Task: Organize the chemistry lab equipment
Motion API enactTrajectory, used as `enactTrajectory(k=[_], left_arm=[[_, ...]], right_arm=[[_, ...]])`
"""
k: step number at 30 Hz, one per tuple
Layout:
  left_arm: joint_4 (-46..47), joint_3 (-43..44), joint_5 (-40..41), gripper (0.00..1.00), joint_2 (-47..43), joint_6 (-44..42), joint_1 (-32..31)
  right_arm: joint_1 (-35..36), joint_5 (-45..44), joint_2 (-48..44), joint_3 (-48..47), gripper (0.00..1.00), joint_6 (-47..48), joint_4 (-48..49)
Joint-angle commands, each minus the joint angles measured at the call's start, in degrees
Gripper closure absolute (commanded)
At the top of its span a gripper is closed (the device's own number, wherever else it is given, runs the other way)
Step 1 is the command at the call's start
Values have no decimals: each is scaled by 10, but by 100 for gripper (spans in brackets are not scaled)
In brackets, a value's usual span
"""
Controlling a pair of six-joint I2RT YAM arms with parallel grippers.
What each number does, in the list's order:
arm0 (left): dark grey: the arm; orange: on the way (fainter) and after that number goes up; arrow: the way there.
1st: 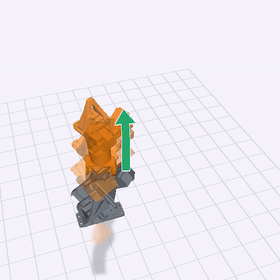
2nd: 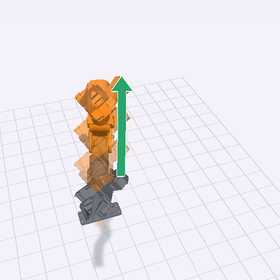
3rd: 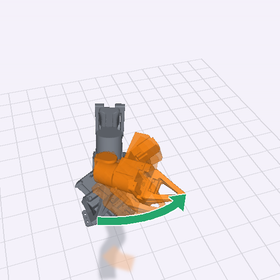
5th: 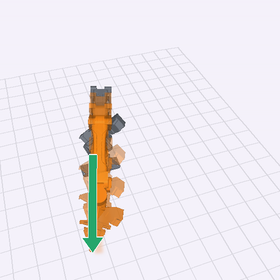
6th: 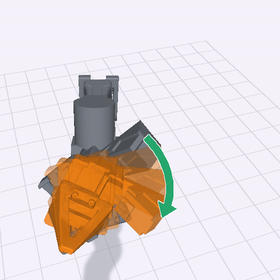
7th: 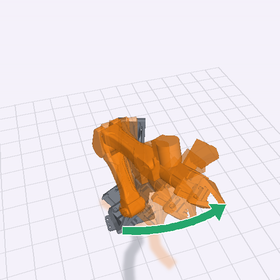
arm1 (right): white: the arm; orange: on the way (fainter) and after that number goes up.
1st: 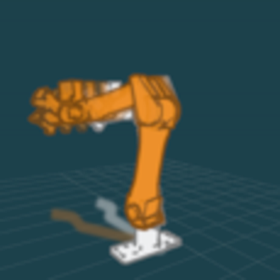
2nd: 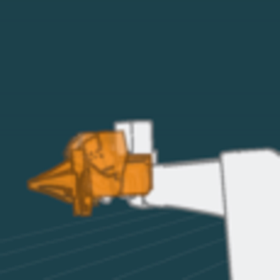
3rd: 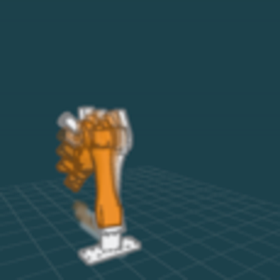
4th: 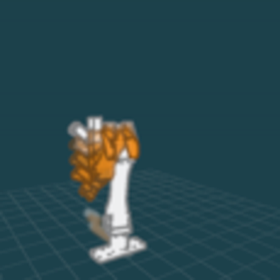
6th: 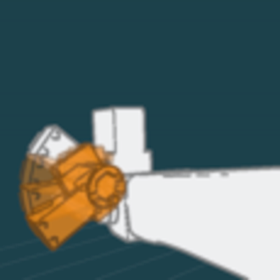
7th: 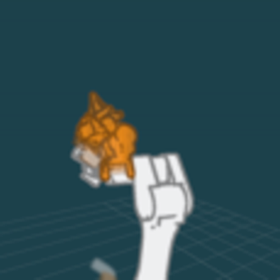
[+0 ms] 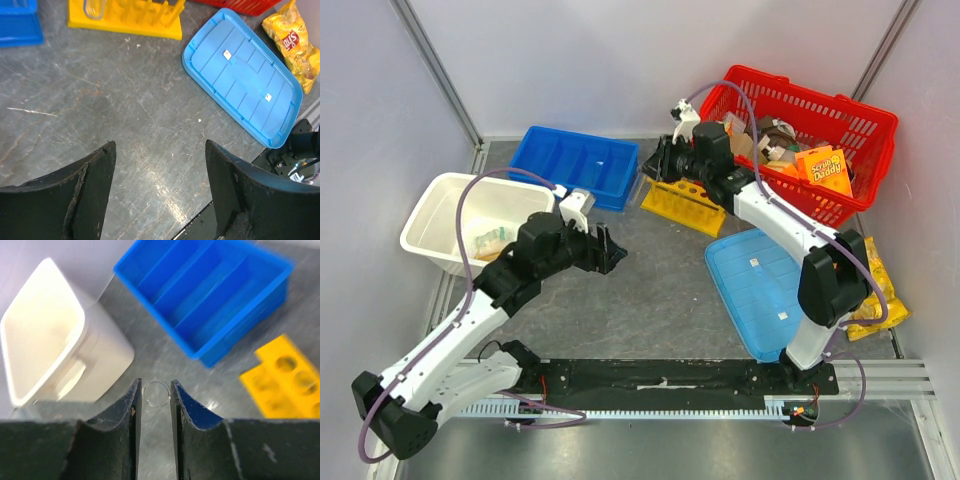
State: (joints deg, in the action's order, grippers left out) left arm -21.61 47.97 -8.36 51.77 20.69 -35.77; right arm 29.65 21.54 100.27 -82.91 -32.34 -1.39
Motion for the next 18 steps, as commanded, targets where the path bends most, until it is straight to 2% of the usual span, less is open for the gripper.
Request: enactTrajectory(k=[1, 9, 18], left_arm=[[-50, 25, 41, 22, -38, -66, -1], [-45, -16, 73, 22, -101, -88, -1], [-37, -14, 70, 22, -105, -94, -1]], right_arm=[[1, -134, 20, -72, 68, 107, 3], [1, -263, 70, -134, 68, 213, 35], [1, -280, 106, -134, 67, 286, 78]])
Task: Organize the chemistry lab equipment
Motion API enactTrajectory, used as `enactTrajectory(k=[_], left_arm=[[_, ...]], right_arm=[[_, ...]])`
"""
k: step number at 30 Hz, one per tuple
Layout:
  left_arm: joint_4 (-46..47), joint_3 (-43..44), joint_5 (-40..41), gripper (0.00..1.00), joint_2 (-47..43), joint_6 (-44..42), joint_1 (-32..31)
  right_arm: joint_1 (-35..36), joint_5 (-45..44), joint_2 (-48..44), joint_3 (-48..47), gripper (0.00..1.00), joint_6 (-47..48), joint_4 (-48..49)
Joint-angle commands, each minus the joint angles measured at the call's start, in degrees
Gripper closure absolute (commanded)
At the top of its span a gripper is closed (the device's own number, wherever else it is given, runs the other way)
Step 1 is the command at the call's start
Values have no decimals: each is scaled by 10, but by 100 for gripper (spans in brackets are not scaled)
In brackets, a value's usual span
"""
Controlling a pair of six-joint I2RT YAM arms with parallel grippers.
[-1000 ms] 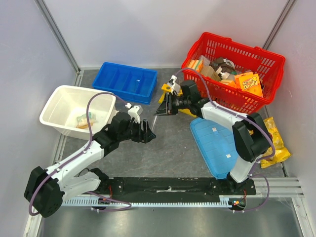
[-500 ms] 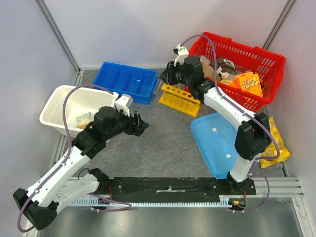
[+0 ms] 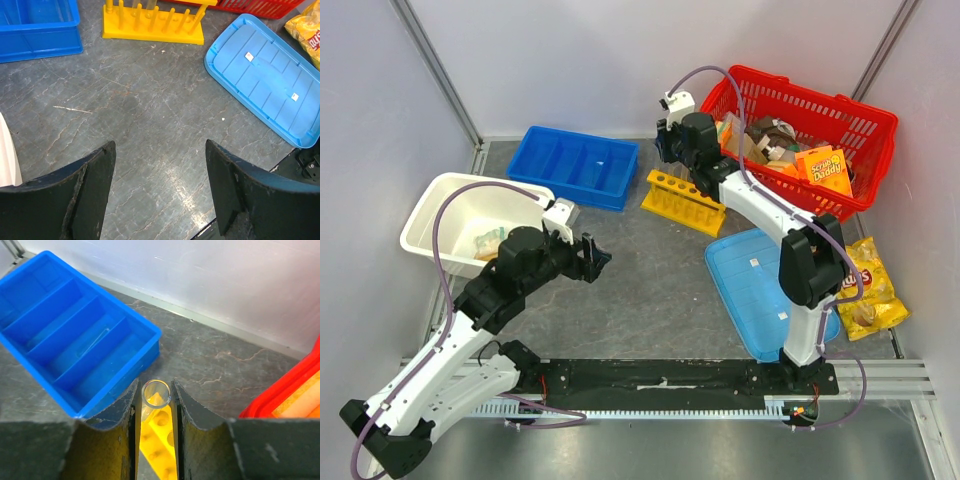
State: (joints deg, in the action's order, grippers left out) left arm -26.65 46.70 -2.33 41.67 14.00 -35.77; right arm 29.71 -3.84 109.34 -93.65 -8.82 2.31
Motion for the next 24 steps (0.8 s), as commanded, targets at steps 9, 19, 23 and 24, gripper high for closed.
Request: enactTrajectory(k=[9, 19, 23, 24], left_arm=[[13, -3, 14, 21, -12, -27, -2], [13, -3, 18, 21, -11, -27, -1], [13, -4, 17, 21, -12, -27, -1], [13, -4, 18, 21, -11, -27, -1]], right_arm=[[0, -32, 67, -66, 67, 48, -6], [5, -56, 88, -73, 68, 62, -21], [6, -55, 94, -66, 68, 60, -19], [6, -53, 95, -63, 68, 59, -13]])
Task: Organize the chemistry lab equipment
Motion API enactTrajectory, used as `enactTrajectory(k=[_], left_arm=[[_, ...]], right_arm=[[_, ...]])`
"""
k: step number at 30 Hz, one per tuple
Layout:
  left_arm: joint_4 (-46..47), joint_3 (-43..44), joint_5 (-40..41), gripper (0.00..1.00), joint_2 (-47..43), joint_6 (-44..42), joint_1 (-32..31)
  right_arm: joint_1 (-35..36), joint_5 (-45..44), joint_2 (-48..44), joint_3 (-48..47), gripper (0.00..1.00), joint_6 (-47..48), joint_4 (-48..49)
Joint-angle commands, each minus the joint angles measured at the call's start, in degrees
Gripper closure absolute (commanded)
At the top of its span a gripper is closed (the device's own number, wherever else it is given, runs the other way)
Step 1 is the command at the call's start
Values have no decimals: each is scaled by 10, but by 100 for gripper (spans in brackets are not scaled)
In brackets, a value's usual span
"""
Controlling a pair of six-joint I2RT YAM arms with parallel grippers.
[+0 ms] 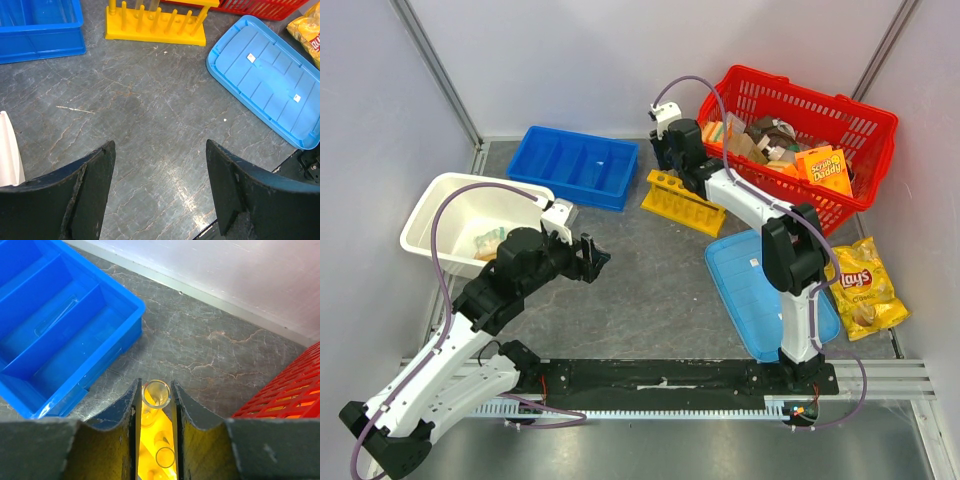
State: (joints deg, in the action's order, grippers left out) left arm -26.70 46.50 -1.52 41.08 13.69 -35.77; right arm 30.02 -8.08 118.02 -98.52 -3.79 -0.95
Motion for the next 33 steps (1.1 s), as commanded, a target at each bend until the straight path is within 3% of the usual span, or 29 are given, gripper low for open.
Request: enactTrajectory(k=[1, 14, 21, 26, 33], left_arm=[[14, -2, 9, 21, -6, -24, -1], [13, -2, 10, 21, -4, -24, -1], [13, -1, 11, 21, -3, -24, -1], [13, -1, 11, 21, -5, -26, -1], [11, -1, 10, 21, -6, -25, -1]], right_arm=[[2, -10, 8, -7, 68, 10, 29], [3, 16, 5, 94, 66, 12, 177], [4, 13, -10, 109, 65, 5, 195], [7, 3, -25, 115, 55, -2, 194], [11, -1, -34, 111, 53, -1, 188]])
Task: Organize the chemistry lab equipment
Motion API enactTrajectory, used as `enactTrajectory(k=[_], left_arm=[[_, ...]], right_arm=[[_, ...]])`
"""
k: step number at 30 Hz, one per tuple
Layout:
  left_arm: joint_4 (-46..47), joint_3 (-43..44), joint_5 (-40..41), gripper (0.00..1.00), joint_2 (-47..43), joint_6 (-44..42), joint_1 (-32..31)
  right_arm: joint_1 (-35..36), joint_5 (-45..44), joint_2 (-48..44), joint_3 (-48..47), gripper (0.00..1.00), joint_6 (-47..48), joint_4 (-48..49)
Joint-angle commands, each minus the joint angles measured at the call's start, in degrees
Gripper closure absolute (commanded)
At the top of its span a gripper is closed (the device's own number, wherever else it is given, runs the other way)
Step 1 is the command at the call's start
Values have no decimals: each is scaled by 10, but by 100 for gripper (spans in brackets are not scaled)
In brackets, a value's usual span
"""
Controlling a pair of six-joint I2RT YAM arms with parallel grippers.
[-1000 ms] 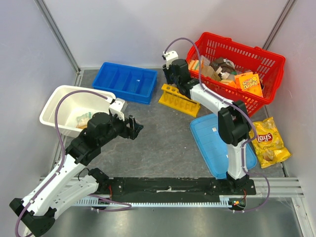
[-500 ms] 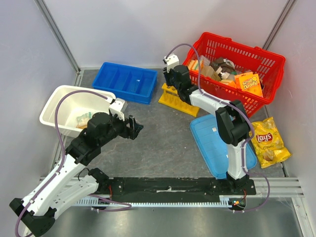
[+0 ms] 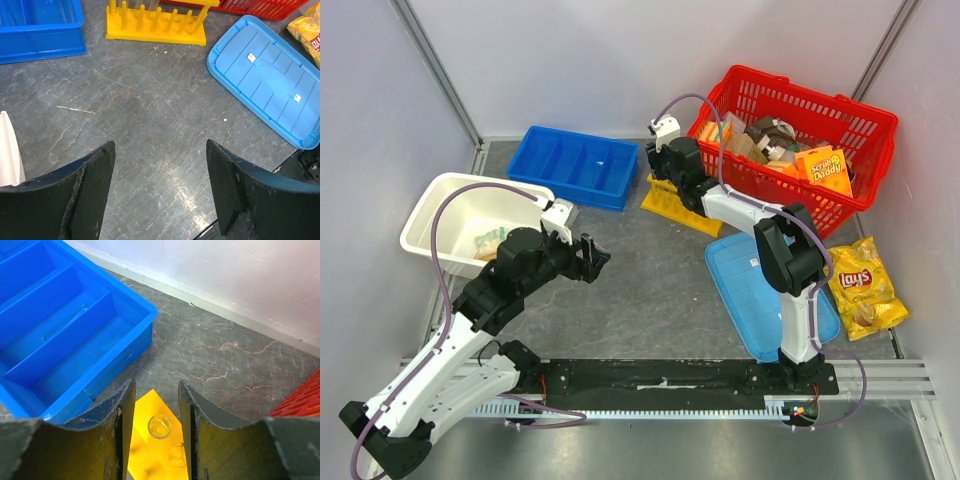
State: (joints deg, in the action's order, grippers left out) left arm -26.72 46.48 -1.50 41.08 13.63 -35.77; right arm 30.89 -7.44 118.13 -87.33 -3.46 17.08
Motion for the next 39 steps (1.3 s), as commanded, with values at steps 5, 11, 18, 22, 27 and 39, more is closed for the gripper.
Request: enactTrajectory(k=[5, 11, 18, 22, 27, 39], left_arm=[[12, -2, 11, 21, -9, -26, -1], [12, -3, 12, 21, -15, -26, -2], [13, -3, 33, 21, -18, -26, -1], [13, -5, 40, 21, -23, -27, -2], [11, -5, 45, 21, -27, -29, -2], [7, -9, 73, 23, -84, -30, -1]], right_arm=[[5, -7, -40, -27, 52, -1, -26], [6, 12, -54, -55, 46, 5, -64], [7, 30, -81, -84, 41, 2, -120], [14, 32, -124, -94, 37, -11, -192], [24, 16, -221, -53, 32, -82, -285], [26, -61, -445, 262, 46, -221, -454]])
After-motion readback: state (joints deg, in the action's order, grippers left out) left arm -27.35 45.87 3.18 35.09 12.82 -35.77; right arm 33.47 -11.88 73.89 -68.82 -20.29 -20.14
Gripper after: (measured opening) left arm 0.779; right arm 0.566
